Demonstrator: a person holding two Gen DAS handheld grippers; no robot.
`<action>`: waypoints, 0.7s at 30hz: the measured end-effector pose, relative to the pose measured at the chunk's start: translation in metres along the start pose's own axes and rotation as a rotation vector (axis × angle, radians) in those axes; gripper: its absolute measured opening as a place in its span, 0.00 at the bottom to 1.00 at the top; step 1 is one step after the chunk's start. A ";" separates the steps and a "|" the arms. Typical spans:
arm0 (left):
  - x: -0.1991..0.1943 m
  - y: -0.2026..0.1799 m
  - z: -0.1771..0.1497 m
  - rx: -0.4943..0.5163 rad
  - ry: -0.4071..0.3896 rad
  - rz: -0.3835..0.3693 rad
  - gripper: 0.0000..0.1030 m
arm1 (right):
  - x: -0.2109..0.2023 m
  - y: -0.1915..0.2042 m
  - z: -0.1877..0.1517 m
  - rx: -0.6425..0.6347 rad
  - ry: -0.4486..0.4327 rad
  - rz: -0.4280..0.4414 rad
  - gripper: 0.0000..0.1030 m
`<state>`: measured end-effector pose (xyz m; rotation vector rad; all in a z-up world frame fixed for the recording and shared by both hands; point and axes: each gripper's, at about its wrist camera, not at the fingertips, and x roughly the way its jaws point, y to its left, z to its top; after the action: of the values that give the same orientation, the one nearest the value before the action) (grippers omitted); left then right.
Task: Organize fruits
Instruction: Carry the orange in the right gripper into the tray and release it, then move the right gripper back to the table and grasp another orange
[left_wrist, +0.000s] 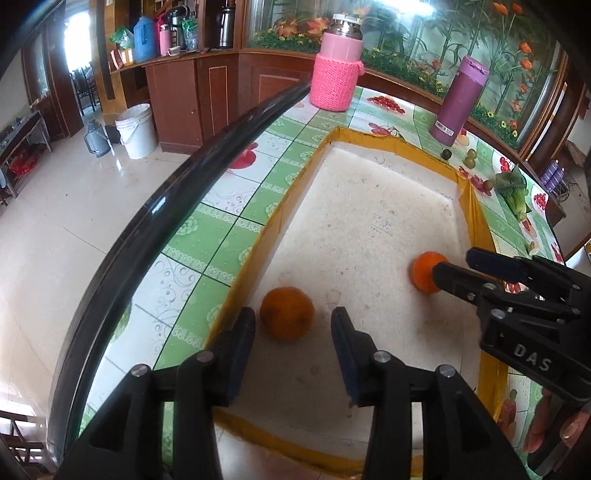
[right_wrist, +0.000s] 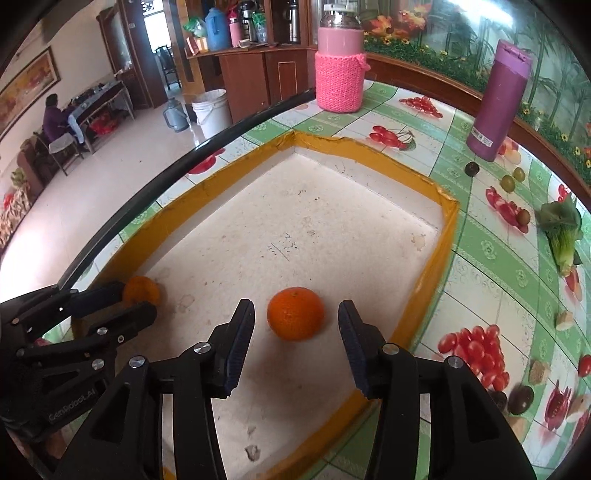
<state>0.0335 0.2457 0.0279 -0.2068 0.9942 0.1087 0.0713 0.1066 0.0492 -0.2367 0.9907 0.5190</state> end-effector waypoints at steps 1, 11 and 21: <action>-0.003 -0.001 -0.001 0.002 -0.008 0.006 0.49 | -0.005 -0.001 -0.002 0.003 -0.007 -0.001 0.46; -0.037 -0.035 -0.017 0.045 -0.069 0.015 0.62 | -0.066 -0.028 -0.053 0.060 -0.061 -0.033 0.56; -0.054 -0.103 -0.038 0.153 -0.078 -0.021 0.79 | -0.117 -0.069 -0.111 0.158 -0.101 -0.094 0.67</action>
<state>-0.0079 0.1375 0.0662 -0.0718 0.9185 0.0212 -0.0256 -0.0348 0.0851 -0.1133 0.9124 0.3615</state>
